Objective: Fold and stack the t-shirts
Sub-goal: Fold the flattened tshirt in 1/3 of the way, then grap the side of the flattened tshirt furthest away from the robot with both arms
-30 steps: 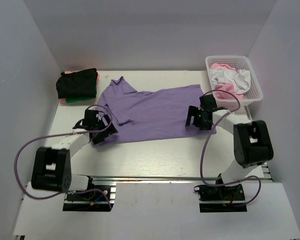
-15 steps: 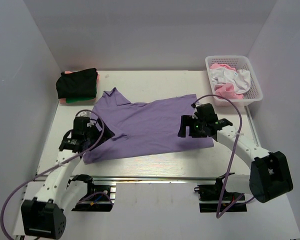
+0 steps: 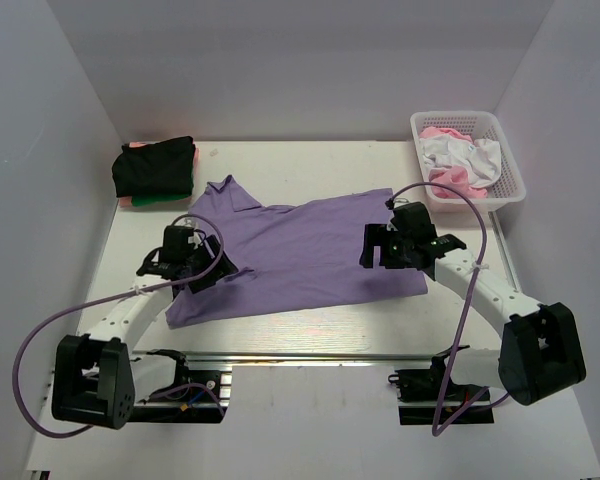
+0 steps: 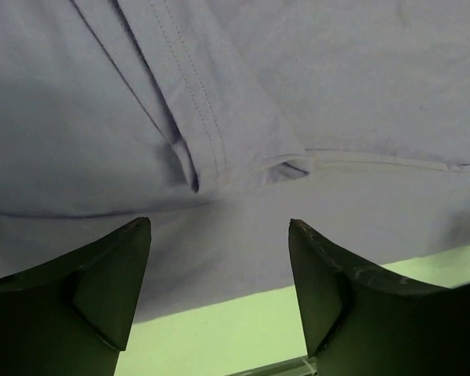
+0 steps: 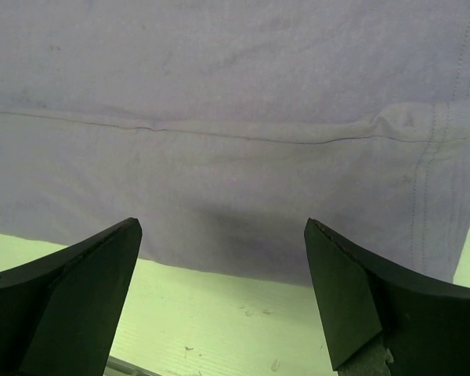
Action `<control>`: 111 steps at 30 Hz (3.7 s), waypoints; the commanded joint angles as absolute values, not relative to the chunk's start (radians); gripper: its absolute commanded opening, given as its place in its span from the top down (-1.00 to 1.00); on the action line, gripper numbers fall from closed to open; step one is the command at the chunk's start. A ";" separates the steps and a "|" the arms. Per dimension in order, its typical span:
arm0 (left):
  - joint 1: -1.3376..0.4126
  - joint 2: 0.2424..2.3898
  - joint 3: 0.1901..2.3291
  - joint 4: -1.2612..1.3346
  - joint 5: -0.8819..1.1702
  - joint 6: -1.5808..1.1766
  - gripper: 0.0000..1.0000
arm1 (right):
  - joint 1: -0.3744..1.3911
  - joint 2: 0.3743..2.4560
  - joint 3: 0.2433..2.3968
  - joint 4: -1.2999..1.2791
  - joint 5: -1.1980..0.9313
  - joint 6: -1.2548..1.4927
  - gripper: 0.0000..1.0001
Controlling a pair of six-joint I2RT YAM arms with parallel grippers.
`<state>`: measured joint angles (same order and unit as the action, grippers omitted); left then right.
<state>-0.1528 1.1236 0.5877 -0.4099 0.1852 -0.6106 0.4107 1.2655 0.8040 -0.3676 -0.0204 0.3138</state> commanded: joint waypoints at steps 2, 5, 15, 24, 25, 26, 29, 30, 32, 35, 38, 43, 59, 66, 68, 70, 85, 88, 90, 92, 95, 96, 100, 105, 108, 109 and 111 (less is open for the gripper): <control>-0.167 1.166 0.569 -0.315 0.216 -0.611 -0.61 | 0.410 1.278 0.853 -0.380 0.037 0.310 -0.81; -0.167 1.192 0.569 -0.293 0.216 -0.611 -0.58 | 0.408 1.284 0.861 -0.388 0.057 0.310 -0.81; -0.176 1.318 0.586 -0.183 0.195 -0.620 0.05 | 0.407 1.272 0.854 -0.396 0.093 0.317 -0.81; -0.195 1.370 0.678 -0.144 0.219 -0.583 1.00 | 0.407 1.269 0.830 -0.397 0.095 0.321 -0.81; -0.204 1.396 0.689 -0.134 0.228 -0.563 1.00 | 0.407 1.269 0.831 -0.397 0.100 0.321 -0.81; -0.204 1.410 0.715 -0.133 0.229 -0.563 1.00 | 0.407 1.276 0.830 -0.393 0.101 0.324 -0.81; -0.227 1.491 0.782 -0.133 0.258 -0.525 1.00 | 0.403 1.285 0.831 -0.387 0.106 0.319 -0.81; -0.238 1.514 0.802 -0.133 0.267 -0.505 1.00 | 0.410 1.287 0.839 -0.391 0.109 0.321 -0.81; -0.250 1.561 0.862 -0.147 0.267 -0.463 1.00 | 0.407 1.296 0.841 -0.391 0.115 0.321 -0.81; -0.273 1.653 0.957 -0.201 0.285 -0.342 1.00 | 0.407 1.310 0.845 -0.393 0.118 0.324 -0.81; -0.293 1.733 1.040 -0.250 0.299 -0.222 1.00 | 0.405 1.318 0.844 -0.400 0.126 0.324 -0.81; -0.314 1.844 1.172 -0.345 0.255 -0.158 0.79 | 0.407 1.330 0.844 -0.407 0.117 0.321 -0.81; -0.288 1.851 1.419 -0.469 0.083 -0.221 -0.99 | 0.402 1.440 1.021 -0.336 0.225 0.334 -0.81; -0.209 2.055 1.748 -0.603 0.008 -0.272 -0.99 | 0.396 1.597 1.193 -0.328 0.290 0.339 -0.81; -0.196 2.124 1.816 -0.603 0.008 -0.272 -0.99 | 0.390 1.630 1.210 -0.331 0.296 0.333 -0.81; -0.184 2.170 1.867 -0.620 0.008 -0.272 -0.99 | 0.382 1.649 1.239 -0.333 0.305 0.324 -0.81; -0.170 2.321 1.956 -0.535 -0.258 -0.028 -0.99 | 0.321 1.802 1.377 -0.357 0.235 0.305 -0.81; -0.170 2.353 1.974 -0.512 -0.268 0.006 -0.99 | 0.313 1.818 1.382 -0.359 0.224 0.311 -0.81; -0.170 2.374 2.006 -0.512 -0.268 0.015 -0.99 | 0.308 1.822 1.388 -0.367 0.212 0.310 -0.81; -0.170 2.396 2.020 -0.503 -0.297 0.015 -0.99 | 0.305 1.824 1.388 -0.367 0.207 0.310 -0.81; -0.170 2.408 2.062 -0.512 -0.313 -0.012 -0.99 | 0.299 1.827 1.391 -0.365 0.203 0.314 -0.81; -0.170 2.408 2.062 -0.491 -0.313 -0.012 -0.99 | 0.299 1.830 1.388 -0.365 0.196 0.316 -0.81; -0.170 2.399 2.052 -0.443 -0.266 0.002 -0.99 | 0.298 1.839 1.393 -0.370 0.189 0.318 -0.81; -0.170 2.437 2.091 -0.431 -0.239 0.050 -0.96 | 0.292 1.842 1.393 -0.380 0.202 0.316 -0.81; -0.170 2.453 2.112 -0.443 -0.259 0.051 -0.86 | 0.293 1.842 1.385 -0.382 0.210 0.317 -0.81; -0.170 2.453 2.112 -0.443 -0.270 0.060 -0.76 | 0.295 1.848 1.381 -0.385 0.207 0.322 -0.81; -0.161 2.453 2.100 -0.428 -0.282 0.069 -0.46 | 0.296 1.858 1.379 -0.388 0.209 0.322 -0.81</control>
<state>-0.1711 2.4660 2.0773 -0.4400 -0.2653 0.0422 0.3004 1.8412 1.3537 -0.3779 0.2001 0.3119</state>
